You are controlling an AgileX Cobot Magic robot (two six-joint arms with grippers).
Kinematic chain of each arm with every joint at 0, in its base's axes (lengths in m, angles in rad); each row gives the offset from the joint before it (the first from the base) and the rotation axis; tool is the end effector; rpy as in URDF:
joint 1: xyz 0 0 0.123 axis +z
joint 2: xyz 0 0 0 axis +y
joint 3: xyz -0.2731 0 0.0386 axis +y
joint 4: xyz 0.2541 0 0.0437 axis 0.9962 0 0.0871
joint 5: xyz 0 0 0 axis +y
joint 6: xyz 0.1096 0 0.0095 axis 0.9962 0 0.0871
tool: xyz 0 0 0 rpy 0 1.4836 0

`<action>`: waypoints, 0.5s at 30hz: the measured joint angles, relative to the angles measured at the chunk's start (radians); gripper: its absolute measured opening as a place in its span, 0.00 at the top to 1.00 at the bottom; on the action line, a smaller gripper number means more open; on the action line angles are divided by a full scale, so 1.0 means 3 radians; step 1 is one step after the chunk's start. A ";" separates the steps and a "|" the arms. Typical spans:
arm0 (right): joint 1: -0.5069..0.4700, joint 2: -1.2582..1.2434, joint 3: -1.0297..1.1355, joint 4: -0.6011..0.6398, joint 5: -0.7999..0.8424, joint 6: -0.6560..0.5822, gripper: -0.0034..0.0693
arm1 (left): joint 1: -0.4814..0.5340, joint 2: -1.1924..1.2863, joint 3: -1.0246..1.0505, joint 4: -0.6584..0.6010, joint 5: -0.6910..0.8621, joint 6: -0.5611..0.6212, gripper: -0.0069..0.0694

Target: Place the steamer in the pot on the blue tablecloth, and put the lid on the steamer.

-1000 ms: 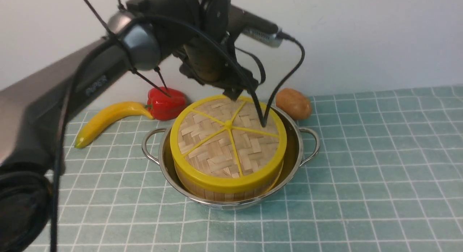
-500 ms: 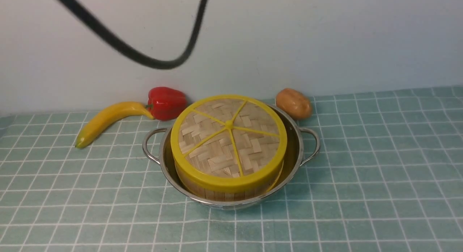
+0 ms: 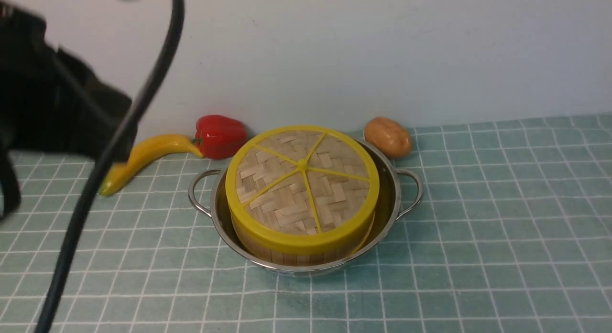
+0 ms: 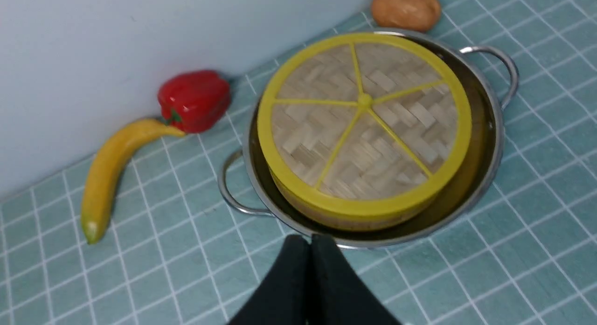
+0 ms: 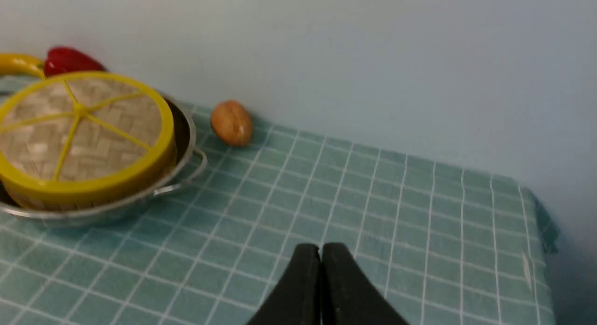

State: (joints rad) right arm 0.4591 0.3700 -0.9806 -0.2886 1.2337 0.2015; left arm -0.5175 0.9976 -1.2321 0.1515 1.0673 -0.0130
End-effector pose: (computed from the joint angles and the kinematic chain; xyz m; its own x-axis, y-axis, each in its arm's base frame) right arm 0.0438 -0.0113 0.3863 -0.4675 -0.1200 -0.8758 -0.1708 0.9843 -0.0437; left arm 0.1825 -0.0872 0.4013 -0.5608 0.3883 -0.7312 0.4403 0.8878 0.1337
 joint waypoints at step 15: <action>0.0000 -0.0210 0.0820 0.0467 -0.0286 0.0164 0.96 | 0.0000 -0.1113 0.1527 -0.0726 -0.0524 -0.0071 0.91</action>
State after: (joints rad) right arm 0.4591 0.3071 -0.7345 -0.1485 1.1480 0.2506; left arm -0.5175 0.6636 -0.7740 -0.0662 0.9103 -0.0343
